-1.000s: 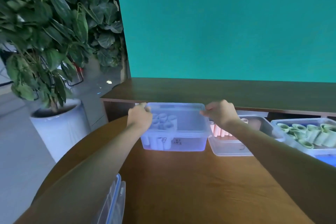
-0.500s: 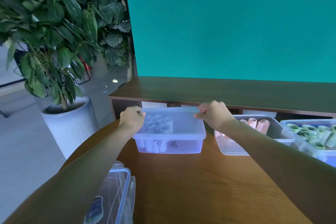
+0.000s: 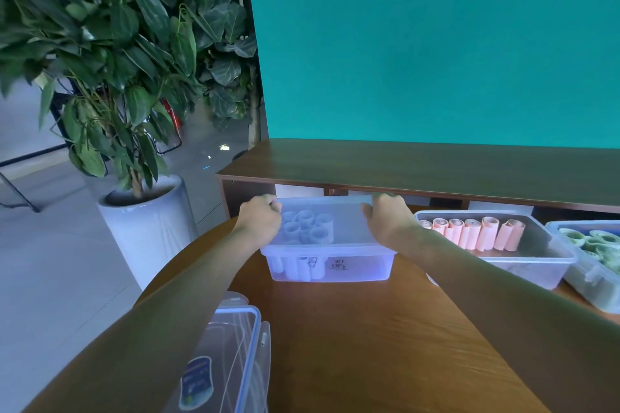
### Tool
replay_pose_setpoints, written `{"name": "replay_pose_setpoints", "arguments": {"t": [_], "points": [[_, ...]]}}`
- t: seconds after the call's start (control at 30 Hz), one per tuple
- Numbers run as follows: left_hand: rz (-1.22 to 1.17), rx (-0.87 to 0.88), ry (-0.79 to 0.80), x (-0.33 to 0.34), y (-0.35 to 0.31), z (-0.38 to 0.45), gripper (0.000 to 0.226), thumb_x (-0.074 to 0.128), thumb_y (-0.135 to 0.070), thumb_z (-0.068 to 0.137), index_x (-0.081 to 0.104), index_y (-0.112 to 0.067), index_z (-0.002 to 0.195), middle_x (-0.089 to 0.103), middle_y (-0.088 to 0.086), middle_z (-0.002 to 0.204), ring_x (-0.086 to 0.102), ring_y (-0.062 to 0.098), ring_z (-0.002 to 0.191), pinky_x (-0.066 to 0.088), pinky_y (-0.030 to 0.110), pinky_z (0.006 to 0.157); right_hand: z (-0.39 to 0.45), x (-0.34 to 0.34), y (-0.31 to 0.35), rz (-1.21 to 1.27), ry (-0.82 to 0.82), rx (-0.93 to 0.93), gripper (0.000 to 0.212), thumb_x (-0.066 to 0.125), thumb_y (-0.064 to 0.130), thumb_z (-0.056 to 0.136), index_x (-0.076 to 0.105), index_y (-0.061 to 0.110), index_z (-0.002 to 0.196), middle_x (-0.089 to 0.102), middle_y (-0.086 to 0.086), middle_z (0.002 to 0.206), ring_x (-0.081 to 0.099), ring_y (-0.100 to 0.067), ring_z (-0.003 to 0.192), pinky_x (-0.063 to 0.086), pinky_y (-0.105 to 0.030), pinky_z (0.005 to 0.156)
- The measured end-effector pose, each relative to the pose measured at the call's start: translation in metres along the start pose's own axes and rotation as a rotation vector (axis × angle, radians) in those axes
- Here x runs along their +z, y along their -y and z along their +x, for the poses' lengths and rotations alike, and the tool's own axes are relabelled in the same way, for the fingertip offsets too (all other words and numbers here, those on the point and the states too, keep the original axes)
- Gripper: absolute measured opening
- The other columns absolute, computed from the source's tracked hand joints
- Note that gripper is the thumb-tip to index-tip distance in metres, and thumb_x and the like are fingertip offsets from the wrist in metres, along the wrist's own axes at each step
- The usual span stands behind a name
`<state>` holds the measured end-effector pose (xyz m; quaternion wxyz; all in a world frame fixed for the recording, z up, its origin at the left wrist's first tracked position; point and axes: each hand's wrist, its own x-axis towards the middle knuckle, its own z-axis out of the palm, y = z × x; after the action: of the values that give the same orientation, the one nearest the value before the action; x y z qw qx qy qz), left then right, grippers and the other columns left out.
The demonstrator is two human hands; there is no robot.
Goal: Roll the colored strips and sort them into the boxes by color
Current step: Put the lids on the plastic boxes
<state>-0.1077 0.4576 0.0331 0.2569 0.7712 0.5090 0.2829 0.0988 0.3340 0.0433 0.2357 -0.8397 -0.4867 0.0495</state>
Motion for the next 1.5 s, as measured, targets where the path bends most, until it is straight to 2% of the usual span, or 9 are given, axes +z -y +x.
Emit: {"name": "replay_pose_setpoints", "arguments": {"t": [0.2, 0.33, 0.43, 0.57, 0.83, 0.93, 1.07, 1.23, 1.5], "points": [[0.003, -0.015, 0.005, -0.003, -0.005, 0.006, 0.036, 0.036, -0.008, 0.095, 0.029, -0.02, 0.061, 0.034, 0.004, 0.064, 0.025, 0.022, 0.061, 0.022, 0.027, 0.053, 0.007, 0.0, -0.004, 0.08, -0.019, 0.093, 0.012, 0.041, 0.004, 0.102, 0.052, 0.005, 0.097, 0.05, -0.017, 0.099, 0.045, -0.033, 0.079, 0.035, -0.029, 0.065], [-0.021, -0.018, -0.026, -0.001, -0.01, 0.007, 0.036, 0.031, 0.0, 0.085, 0.025, -0.02, 0.056, 0.025, 0.002, 0.064, 0.018, 0.023, 0.065, 0.016, 0.028, 0.055, 0.007, -0.003, -0.007, 0.09, -0.028, 0.096, 0.025, 0.037, -0.005, 0.097, 0.04, 0.009, 0.076, 0.046, -0.014, 0.092, 0.039, -0.03, 0.071, 0.026, -0.029, 0.048], [-0.046, -0.044, -0.054, 0.003, -0.009, 0.01, 0.039, 0.033, -0.002, 0.09, 0.024, -0.019, 0.056, 0.027, 0.004, 0.066, 0.018, 0.023, 0.066, 0.018, 0.028, 0.053, 0.008, -0.001, -0.006, 0.092, -0.025, 0.119, 0.021, 0.036, -0.008, 0.092, 0.046, 0.007, 0.082, 0.049, -0.017, 0.094, 0.043, -0.03, 0.066, 0.032, -0.029, 0.051], [-0.022, -0.065, -0.066, 0.006, -0.005, 0.01, 0.048, 0.041, -0.013, 0.1, 0.028, -0.016, 0.054, 0.031, 0.006, 0.067, 0.021, 0.023, 0.061, 0.021, 0.026, 0.046, 0.005, 0.001, 0.003, 0.038, 0.012, 0.126, 0.023, 0.044, -0.004, 0.096, 0.056, -0.001, 0.115, 0.057, -0.019, 0.116, 0.061, -0.039, 0.102, 0.042, -0.034, 0.072], [0.079, -0.06, -0.062, 0.008, -0.007, 0.011, 0.049, 0.041, -0.02, 0.105, 0.035, -0.012, 0.057, 0.037, 0.007, 0.069, 0.026, 0.022, 0.057, 0.022, 0.029, 0.047, -0.001, -0.001, 0.004, -0.03, 0.022, 0.095, 0.027, 0.039, -0.004, 0.095, 0.055, -0.002, 0.116, 0.058, -0.02, 0.116, 0.048, -0.033, 0.085, 0.041, -0.034, 0.07], [0.102, -0.025, -0.079, 0.004, -0.006, 0.007, 0.044, 0.04, -0.02, 0.104, 0.042, -0.012, 0.061, 0.044, 0.007, 0.068, 0.032, 0.019, 0.055, 0.028, 0.027, 0.048, -0.004, -0.005, 0.004, -0.094, 0.011, 0.051, 0.027, 0.039, 0.0, 0.096, 0.061, 0.0, 0.112, 0.061, -0.017, 0.107, 0.054, -0.035, 0.086, 0.041, -0.034, 0.069], [0.105, 0.068, -0.168, -0.014, -0.007, -0.013, 0.029, 0.045, -0.031, 0.101, 0.06, -0.015, 0.082, 0.066, 0.007, 0.082, 0.052, 0.027, 0.072, 0.048, 0.034, 0.067, -0.024, -0.013, 0.008, -0.141, -0.118, -0.108, 0.03, 0.035, 0.024, 0.106, 0.056, 0.008, 0.121, 0.059, -0.01, 0.126, 0.057, -0.038, 0.112, 0.04, -0.037, 0.077], [0.076, 0.147, -0.13, -0.053, -0.011, -0.084, 0.033, 0.056, -0.037, 0.099, 0.067, -0.021, 0.126, 0.071, -0.002, 0.11, 0.063, 0.016, 0.096, 0.038, 0.018, 0.083, -0.092, -0.024, 0.045, -0.052, -0.053, -0.304, 0.042, 0.038, 0.037, 0.108, 0.05, 0.022, 0.145, 0.065, -0.006, 0.129, 0.062, -0.031, 0.112, 0.05, -0.035, 0.079], [0.2, 0.221, 0.024, -0.12, 0.029, -0.246, 0.033, 0.061, -0.043, 0.096, 0.069, -0.027, 0.124, 0.071, -0.01, 0.117, 0.065, 0.009, 0.104, 0.048, 0.028, 0.097, -0.221, 0.005, 0.077, 0.281, 0.095, -0.524, 0.035, 0.053, 0.038, 0.104, 0.064, 0.02, 0.132, 0.071, 0.003, 0.125, 0.066, -0.012, 0.112, 0.05, -0.027, 0.097]]}}
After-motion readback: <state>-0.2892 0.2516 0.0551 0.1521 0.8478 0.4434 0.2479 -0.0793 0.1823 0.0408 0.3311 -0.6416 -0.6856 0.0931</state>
